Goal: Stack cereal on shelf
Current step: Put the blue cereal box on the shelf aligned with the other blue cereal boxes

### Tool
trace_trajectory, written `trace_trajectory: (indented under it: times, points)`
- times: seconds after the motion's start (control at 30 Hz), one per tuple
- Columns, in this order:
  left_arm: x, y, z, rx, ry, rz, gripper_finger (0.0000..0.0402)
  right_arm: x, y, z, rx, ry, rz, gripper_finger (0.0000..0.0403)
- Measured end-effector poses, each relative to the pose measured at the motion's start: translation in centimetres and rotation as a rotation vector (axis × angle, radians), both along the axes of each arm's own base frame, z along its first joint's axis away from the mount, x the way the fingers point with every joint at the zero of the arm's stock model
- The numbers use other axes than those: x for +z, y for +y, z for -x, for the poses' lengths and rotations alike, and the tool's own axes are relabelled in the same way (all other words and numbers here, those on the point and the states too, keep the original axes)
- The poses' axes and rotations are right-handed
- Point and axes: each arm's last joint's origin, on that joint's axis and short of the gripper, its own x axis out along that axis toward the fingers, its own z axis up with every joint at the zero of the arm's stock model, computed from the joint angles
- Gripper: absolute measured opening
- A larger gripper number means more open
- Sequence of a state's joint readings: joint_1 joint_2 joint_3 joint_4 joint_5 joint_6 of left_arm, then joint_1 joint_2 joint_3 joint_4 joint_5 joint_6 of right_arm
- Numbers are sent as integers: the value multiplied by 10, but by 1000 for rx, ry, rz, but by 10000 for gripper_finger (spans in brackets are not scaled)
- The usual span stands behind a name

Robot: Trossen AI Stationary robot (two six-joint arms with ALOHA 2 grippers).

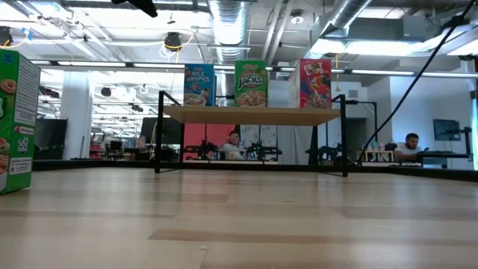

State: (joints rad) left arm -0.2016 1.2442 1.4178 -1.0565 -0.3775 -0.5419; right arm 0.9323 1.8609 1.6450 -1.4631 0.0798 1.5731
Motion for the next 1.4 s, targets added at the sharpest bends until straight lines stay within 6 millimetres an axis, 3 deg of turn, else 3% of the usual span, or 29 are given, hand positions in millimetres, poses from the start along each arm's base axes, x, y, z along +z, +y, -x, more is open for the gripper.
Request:
trace_trajectory:
  times: [0.23, 0.67, 0.9, 1.2, 1.4]
  points:
    - [0, 0, 0, 0, 1, -1, 234, -9, -2, -4, -7, 46, 46, 368]
    - [0, 0, 0, -6, 2, -6, 234, -9, -2, -7, -17, 29, 26, 368]
    - [0, 0, 0, -22, 8, -19, 234, -22, -4, -6, -26, 59, 27, 368]
    - [0, 0, 0, -20, 7, -21, 234, -21, -4, -6, -21, 64, 24, 368]
    - [0, 0, 0, -20, 7, -21, 234, -9, -4, -6, -21, 71, 28, 368]
